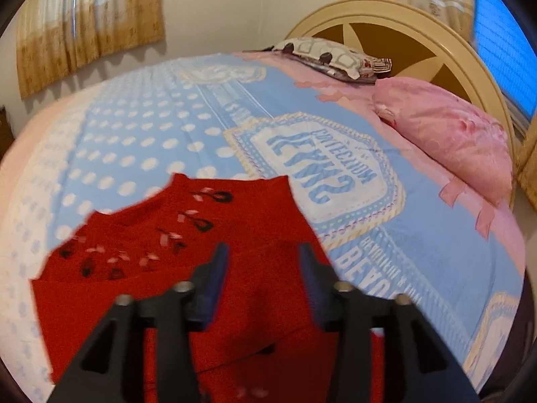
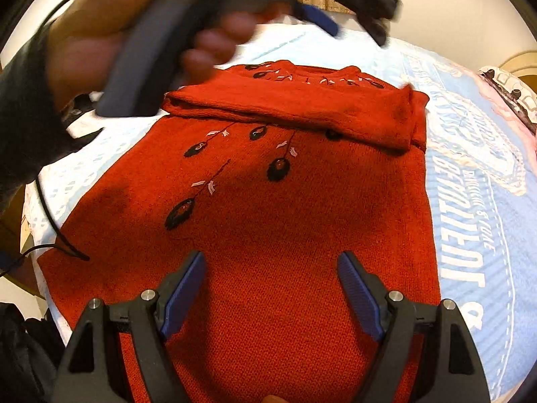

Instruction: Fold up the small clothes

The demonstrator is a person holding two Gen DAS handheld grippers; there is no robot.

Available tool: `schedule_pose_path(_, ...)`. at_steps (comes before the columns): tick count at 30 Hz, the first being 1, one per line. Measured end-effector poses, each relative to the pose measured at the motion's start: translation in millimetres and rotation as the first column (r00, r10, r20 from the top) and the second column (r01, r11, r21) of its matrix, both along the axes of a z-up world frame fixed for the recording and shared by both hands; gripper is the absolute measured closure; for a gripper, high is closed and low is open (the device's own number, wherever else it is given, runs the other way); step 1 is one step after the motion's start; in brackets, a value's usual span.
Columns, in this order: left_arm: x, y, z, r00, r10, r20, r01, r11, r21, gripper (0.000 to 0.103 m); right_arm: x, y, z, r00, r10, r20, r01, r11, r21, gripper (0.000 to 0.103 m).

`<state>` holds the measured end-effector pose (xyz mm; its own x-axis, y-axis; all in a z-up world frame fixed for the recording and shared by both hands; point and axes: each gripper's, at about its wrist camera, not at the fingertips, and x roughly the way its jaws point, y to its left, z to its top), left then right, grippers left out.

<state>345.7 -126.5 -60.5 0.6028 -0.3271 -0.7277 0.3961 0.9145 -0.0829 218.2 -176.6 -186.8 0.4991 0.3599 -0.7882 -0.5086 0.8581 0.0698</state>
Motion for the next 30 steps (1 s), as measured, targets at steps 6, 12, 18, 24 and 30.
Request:
schedule_pose_path(6, -49, 78, -8, 0.991, 0.063, 0.122, -0.081, 0.985, 0.153, 0.029, -3, -10, 8, 1.0, -0.011, 0.02, 0.01, 0.999, 0.039, 0.022)
schedule_pose_path(12, -88, 175, -46, 0.958, 0.237, 0.161, -0.277, 0.91, 0.309, 0.028, 0, -30, 35, 0.998, -0.059, 0.023, 0.058, 0.997, 0.043, 0.022)
schedule_pose_path(18, -78, 198, -67, 0.95, 0.291, 0.117, -0.311, 0.921, 0.233, 0.028, 53, -58, 67, 0.979, -0.204, 0.025, 0.205, 0.978, -0.035, 0.022)
schedule_pose_path(24, -60, 207, -94, 0.934, 0.35, 0.076, -0.358, 0.908, 0.218, 0.021, 126, -72, 75, 0.936, -0.353, 0.02, 0.353, 0.935, -0.035, 0.027)
schedule_pose_path(30, -57, 238, -108, 0.908, 0.419, -0.008, -0.416, 0.903, 0.103, 0.01, 182, -57, 46, 0.924, -0.378, -0.061, 0.375, 0.925, -0.056, 0.048)
